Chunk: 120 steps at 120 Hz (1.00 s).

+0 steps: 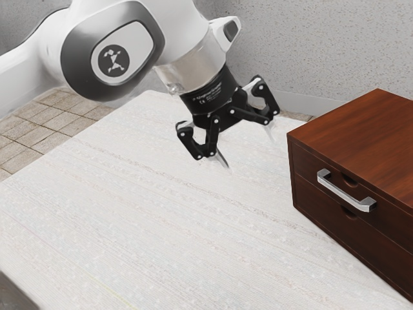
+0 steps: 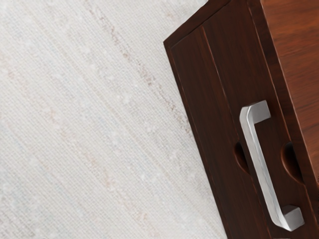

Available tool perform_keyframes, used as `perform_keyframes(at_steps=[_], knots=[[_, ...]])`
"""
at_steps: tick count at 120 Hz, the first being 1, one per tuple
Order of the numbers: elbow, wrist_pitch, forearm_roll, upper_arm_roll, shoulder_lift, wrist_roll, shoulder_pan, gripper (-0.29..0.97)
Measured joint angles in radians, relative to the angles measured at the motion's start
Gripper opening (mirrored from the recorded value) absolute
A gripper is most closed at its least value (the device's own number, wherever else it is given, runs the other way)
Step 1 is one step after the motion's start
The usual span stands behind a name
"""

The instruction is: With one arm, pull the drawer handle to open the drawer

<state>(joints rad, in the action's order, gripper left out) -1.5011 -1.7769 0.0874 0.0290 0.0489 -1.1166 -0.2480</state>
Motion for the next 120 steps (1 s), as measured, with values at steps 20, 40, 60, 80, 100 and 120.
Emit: perform_keyframes(at_steps=[20, 40, 60, 80, 100, 120], knots=[[0.0, -0.014, 0.004, -0.006, 0.012, -0.058, 0.037, 0.6], [-0.002, -0.003, 0.004, -0.014, 0.037, -0.109, 0.037, 0.61], [0.01, 0.0, 0.006, 0.045, 0.009, -0.166, 0.152, 0.62], [0.013, -0.006, 0.021, 0.084, -0.024, -0.221, 0.157, 0.62], [0.009, -0.018, 0.034, 0.123, -0.067, -0.271, 0.132, 0.59], [0.008, -0.045, 0.039, 0.133, -0.113, -0.306, 0.077, 0.5]])
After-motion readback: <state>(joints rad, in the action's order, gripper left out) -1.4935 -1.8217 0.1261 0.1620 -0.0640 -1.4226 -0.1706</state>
